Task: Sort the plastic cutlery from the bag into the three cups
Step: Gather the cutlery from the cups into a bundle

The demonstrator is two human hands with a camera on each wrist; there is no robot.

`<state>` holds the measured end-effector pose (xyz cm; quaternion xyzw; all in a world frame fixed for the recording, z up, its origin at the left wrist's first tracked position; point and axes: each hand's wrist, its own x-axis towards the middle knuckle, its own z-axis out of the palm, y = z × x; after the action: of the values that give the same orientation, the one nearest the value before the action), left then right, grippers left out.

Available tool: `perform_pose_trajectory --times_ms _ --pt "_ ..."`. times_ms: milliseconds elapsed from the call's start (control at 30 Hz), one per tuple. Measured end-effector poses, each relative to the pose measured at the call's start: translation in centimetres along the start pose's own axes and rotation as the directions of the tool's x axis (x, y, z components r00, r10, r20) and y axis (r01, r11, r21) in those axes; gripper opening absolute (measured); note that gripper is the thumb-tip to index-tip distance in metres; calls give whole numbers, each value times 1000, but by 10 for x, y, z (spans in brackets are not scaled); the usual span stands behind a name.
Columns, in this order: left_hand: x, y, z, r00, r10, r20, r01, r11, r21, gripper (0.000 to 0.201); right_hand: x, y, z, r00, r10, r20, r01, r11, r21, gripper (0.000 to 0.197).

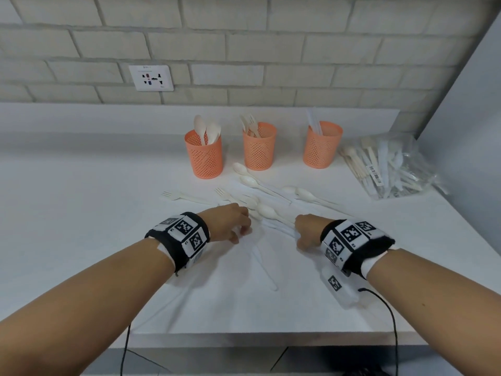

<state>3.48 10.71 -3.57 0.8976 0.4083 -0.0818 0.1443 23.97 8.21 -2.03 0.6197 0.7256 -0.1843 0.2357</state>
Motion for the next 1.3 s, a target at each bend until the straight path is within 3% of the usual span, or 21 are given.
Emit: perform_pose_trajectory --times_ms 100,200,333,400,500,633,733,800,833,867,933,1000,1133,1233,1300 --pt "8 3 1 999 52 8 -52 999 12 19 0 3 -2 1000 10 9 -10 1000 24 19" --pt "16 7 4 1000 23 20 -22 999 -31 32 1 6 0 1000 21 -4 -21 999 27 20" --pt "22 15 7 1000 20 13 -19 999 -32 17 2 15 2 997 61 -40 -60 998 34 25" --pt "23 19 9 999 17 40 -17 1000 17 21 0 22 -3 996 62 -68 -58 997 54 25" --pt "23 21 14 998 8 67 -14 996 85 28 -3 32 -15 991 95 -96 -73 975 212 17" --pt "21 24 17 999 -29 33 28 999 18 24 -5 44 -29 972 119 -205 7 851 525 6" --pt "20 24 8 997 -72 32 74 995 -62 16 -11 44 -36 957 103 -271 146 637 757 5" --pt "21 20 -2 996 -73 -58 60 976 -208 21 -14 41 -41 939 109 -326 221 535 815 11" --pt "22 18 -7 989 -108 -99 67 933 -352 22 -14 38 -42 931 110 -347 249 502 828 14" --pt "24 17 -11 977 -176 -118 86 838 -540 18 -14 34 -43 926 107 -361 269 483 834 14" --pt "29 20 -21 936 -325 -138 62 535 -843 15 -13 22 -45 922 96 -376 289 474 832 8" --pt "34 29 -30 893 -420 -161 -29 302 -953 25 -8 5 -47 917 80 -390 301 503 810 8" --pt "51 49 -39 881 -450 -149 -75 178 -981 61 4 -27 -53 857 -11 -515 367 716 595 20" --pt "58 54 -43 830 -542 -131 -149 12 -989 45 8 -35 -58 839 -81 -537 409 745 527 27" --pt "61 52 -46 794 -585 -165 -219 -22 -975 30 6 -34 -63 836 -118 -535 429 748 506 36"
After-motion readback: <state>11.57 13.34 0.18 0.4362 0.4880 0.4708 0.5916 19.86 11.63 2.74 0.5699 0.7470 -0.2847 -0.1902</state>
